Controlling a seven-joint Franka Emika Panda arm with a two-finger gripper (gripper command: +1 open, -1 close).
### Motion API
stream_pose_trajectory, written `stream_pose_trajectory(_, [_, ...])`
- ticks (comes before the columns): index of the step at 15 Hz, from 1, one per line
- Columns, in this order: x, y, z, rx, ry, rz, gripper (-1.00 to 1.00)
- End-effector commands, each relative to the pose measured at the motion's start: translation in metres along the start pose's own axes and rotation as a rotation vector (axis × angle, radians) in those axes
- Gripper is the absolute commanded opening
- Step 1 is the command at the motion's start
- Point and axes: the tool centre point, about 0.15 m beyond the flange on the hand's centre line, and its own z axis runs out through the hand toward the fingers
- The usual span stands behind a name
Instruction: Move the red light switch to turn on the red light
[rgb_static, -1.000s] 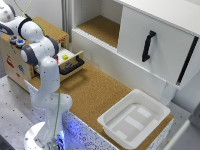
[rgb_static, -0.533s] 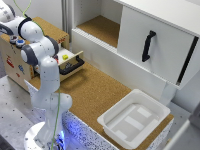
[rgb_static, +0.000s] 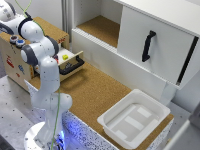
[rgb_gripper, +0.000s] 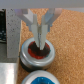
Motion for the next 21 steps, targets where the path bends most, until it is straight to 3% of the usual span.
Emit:
stream_pose_trajectory(1, [0.038,0.014,0.025,0.037,-0.212,-0.009,-1.0])
stream_pose_trajectory(8, [0.04,0.0,0.034,0.07,-0.225,-0.028,-1.0])
stream_pose_trajectory(12, [0.041,0.001,0.027,0.058,-0.22,-0.032,-1.0])
stream_pose_trajectory(19, [0.031,0.028,-0.035,-0.031,-0.168,-0.001,-1.0])
stream_pose_trajectory(20, [0.029,0.029,-0.042,-0.047,-0.17,0.0,1.0])
stream_pose_trajectory(21, [0.027,0.03,-0.046,-0.05,-0.167,0.011,1.0])
